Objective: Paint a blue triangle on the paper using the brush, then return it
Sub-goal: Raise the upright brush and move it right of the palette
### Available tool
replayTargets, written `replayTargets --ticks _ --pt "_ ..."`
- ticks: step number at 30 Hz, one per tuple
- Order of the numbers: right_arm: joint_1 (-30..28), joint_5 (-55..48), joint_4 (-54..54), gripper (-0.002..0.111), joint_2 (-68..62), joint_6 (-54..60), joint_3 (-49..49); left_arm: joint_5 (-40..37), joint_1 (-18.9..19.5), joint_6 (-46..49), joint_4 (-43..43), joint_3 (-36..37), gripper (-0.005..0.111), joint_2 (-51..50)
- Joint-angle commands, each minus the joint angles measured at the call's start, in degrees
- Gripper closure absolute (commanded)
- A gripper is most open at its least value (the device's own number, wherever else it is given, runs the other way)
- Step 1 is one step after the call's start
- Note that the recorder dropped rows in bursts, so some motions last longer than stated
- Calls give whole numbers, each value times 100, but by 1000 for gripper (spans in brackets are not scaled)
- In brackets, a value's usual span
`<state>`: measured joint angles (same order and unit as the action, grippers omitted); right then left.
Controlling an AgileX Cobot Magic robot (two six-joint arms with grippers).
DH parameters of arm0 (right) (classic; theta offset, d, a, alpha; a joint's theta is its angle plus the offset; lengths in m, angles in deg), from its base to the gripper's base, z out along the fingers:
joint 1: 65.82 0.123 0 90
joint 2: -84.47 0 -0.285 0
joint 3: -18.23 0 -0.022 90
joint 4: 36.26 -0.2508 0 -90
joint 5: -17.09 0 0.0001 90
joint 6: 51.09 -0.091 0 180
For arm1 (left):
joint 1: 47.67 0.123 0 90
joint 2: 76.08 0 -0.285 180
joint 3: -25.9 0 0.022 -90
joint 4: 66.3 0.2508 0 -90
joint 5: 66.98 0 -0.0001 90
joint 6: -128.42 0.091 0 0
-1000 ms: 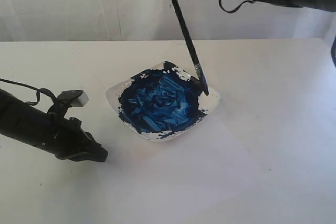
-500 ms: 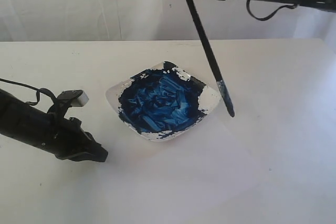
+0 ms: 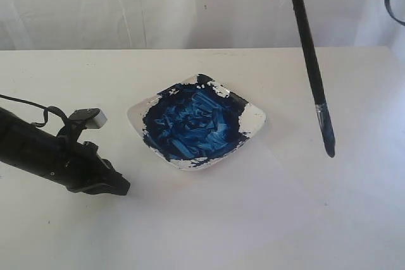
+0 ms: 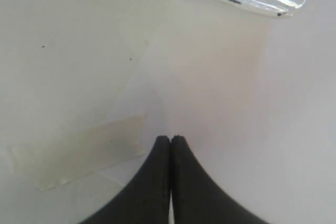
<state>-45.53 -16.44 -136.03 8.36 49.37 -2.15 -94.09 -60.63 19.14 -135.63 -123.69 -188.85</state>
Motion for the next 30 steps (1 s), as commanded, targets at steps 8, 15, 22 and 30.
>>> replayTargets --ticks 8,15,22,30 --pt "18 494 -18 108 274 -174 -112 -96 -33 6 -51 31 107 20" --pt "216 655 -18 108 274 -159 -112 -97 -33 6 -41 31 107 20" --pt "260 639 -18 108 274 -159 -112 -97 -33 6 -41 31 107 20" --pt "260 382 -18 108 -3 -249 -62 -97 -33 6 -41 31 107 20"
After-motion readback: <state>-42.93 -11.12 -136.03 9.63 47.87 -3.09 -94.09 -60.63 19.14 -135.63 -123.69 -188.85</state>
